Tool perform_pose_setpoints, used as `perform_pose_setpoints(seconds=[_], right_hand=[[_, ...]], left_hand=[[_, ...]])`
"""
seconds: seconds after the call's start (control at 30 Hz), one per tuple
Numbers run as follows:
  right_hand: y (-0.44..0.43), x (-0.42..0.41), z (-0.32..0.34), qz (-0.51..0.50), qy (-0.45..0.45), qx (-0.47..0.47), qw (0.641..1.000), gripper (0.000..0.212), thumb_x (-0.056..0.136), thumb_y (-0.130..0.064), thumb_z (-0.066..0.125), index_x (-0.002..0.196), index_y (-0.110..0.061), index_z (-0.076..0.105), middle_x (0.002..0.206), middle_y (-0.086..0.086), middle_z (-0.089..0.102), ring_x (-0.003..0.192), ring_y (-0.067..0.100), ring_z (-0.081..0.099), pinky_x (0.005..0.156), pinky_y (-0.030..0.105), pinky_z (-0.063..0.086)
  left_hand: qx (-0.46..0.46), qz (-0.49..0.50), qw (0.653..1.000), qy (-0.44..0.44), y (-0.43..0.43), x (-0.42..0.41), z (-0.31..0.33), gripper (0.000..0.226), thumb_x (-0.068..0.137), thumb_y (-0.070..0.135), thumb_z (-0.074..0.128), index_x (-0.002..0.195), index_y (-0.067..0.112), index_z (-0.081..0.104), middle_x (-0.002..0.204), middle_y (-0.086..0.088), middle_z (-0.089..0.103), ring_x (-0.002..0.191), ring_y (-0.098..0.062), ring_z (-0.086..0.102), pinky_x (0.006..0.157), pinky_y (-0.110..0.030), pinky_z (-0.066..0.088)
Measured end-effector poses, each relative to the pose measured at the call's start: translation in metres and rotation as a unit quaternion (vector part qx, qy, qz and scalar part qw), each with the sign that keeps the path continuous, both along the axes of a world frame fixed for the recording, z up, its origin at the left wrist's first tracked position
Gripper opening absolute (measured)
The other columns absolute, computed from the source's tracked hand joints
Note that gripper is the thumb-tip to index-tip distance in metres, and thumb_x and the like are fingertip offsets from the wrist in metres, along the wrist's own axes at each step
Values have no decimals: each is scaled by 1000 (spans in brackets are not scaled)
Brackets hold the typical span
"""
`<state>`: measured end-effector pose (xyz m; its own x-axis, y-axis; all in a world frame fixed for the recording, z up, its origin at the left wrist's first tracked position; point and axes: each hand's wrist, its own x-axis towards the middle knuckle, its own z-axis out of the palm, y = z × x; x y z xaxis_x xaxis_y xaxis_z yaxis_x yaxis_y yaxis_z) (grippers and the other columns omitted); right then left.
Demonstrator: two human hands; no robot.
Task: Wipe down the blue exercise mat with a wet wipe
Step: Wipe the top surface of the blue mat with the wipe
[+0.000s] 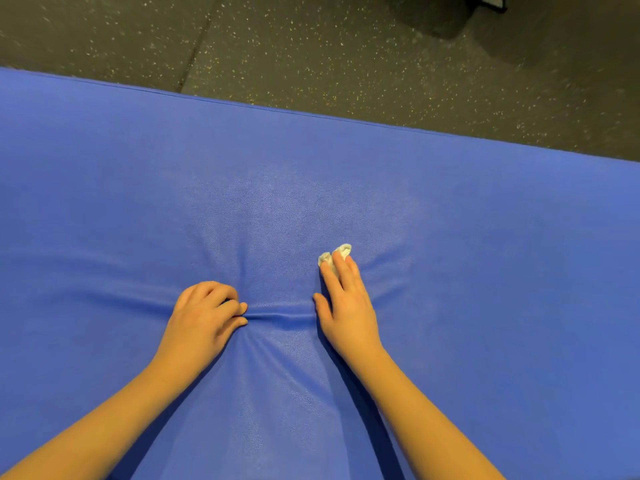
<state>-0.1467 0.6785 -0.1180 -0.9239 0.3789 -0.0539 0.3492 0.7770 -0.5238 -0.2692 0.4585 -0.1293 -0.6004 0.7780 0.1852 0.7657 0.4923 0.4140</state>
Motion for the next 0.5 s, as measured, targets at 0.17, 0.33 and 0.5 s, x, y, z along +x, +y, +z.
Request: perform_pose_setpoints(seconds=[0.17, 0.33, 0.5], right_hand=[[4, 18, 1, 2, -8, -5, 1000, 53, 96, -25, 38, 147, -12, 37, 159, 6, 20, 149, 20, 9, 116, 40, 29], [5, 32, -1, -38, 14, 3, 999, 55, 98, -31, 29, 146, -7, 39, 157, 10, 24, 148, 21, 10, 115, 46, 28], [-18, 10, 8, -52, 44, -28, 997, 55, 97, -30, 27, 144, -6, 41, 156, 9, 27, 148, 20, 11, 111, 47, 35]], left_hand=[[10, -20, 1000, -11, 3, -3, 7, 55, 97, 49, 35, 67, 11, 61, 72, 1, 56, 72, -19, 46, 55, -34, 45], [-12, -31, 999, -2, 2, -9, 33, 37, 87, 40, 46, 67, 14, 62, 70, 2, 54, 65, -19, 52, 47, -26, 36], [-20, 0, 1000, -11, -17, -27, 52, 25, 84, 34, 59, 70, 13, 65, 72, 2, 54, 69, -20, 53, 45, -30, 41]])
